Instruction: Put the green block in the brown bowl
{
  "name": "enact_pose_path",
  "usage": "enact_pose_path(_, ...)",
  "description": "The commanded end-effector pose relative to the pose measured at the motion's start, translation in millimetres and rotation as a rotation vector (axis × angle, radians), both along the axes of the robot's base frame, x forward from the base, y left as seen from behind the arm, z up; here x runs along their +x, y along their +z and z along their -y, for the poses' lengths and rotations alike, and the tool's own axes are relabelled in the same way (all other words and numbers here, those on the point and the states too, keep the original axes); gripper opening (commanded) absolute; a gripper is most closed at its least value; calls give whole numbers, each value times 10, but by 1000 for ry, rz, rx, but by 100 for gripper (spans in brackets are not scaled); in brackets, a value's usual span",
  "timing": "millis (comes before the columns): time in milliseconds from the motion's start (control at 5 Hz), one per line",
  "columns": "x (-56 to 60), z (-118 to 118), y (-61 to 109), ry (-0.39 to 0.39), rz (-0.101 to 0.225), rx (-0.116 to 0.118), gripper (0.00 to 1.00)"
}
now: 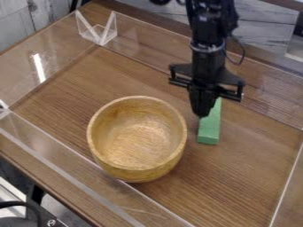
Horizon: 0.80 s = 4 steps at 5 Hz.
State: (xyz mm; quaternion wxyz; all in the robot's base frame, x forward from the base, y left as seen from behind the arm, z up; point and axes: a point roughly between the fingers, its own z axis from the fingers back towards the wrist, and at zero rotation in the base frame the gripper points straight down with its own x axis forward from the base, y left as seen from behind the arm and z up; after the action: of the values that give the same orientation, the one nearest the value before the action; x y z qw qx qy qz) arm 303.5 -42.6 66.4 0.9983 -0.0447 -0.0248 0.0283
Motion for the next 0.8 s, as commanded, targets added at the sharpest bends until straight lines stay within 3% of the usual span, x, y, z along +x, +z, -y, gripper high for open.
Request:
enact_pose_path(0, 24, -66, 486, -9, 86, -3, 0)
enact_pose_path(400, -125, -204, 1056, -18, 118, -7, 0)
enact_pose_path(600, -143, -172, 873, -26, 117, -1, 100)
